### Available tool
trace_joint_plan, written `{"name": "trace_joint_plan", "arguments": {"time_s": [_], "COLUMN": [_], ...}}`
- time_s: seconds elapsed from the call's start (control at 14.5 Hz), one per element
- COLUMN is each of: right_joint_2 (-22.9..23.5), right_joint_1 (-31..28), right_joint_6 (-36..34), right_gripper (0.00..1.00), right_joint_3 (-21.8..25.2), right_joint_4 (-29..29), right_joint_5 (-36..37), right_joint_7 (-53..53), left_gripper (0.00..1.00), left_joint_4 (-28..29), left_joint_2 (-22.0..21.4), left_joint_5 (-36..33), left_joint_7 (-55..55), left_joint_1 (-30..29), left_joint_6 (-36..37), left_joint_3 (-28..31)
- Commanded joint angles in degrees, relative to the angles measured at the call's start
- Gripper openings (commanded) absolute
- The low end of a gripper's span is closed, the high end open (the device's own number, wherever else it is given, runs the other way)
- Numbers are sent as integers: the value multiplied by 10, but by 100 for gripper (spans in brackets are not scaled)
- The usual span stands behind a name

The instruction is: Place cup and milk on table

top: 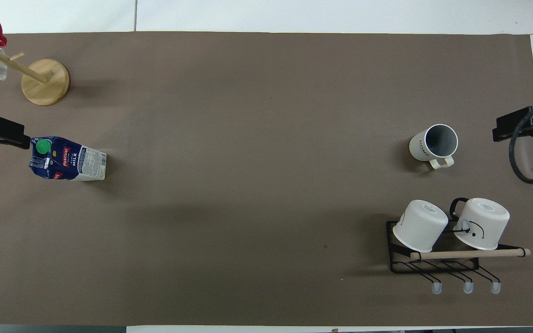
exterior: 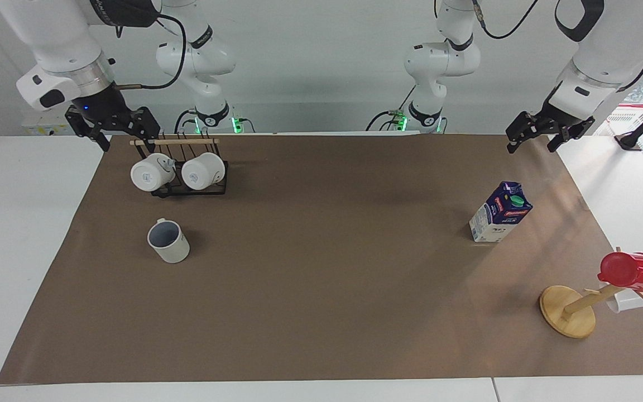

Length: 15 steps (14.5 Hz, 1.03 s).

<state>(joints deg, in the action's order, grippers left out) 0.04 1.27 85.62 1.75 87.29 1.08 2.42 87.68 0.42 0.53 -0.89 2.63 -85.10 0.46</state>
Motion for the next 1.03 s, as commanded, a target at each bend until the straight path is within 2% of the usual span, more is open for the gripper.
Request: {"name": "trace_joint_plan", "arguments": {"time_s": [0.0,0.55,0.83,0.96], "right_joint_2": [-1,-1,-21,-37], "right_joint_1": [-7,-7,-10,-15], "right_joint_6": [5,4,10,47], "right_gripper": [100,100,100,100], "right_joint_3": [-3,-3,-1,0], "right_joint_4": [3,5,47,86], "right_joint_5": [-5,-6,-6,-6], "right_joint_7": [-10,-10,-12,-13], "left_gripper": [100,100,100,100], "left_joint_4": [21,21,21,21], "left_joint_2": [-17,-17,-17,-17], "left_joint_5": [11,11,11,11], "left_joint_7": [5,5,5,5], "left_joint_1": [-5,-5,-5,-5], "left_joint_6": [-10,-9,-9,-9], "left_joint_3": [-2,-2,-2,-2]}}
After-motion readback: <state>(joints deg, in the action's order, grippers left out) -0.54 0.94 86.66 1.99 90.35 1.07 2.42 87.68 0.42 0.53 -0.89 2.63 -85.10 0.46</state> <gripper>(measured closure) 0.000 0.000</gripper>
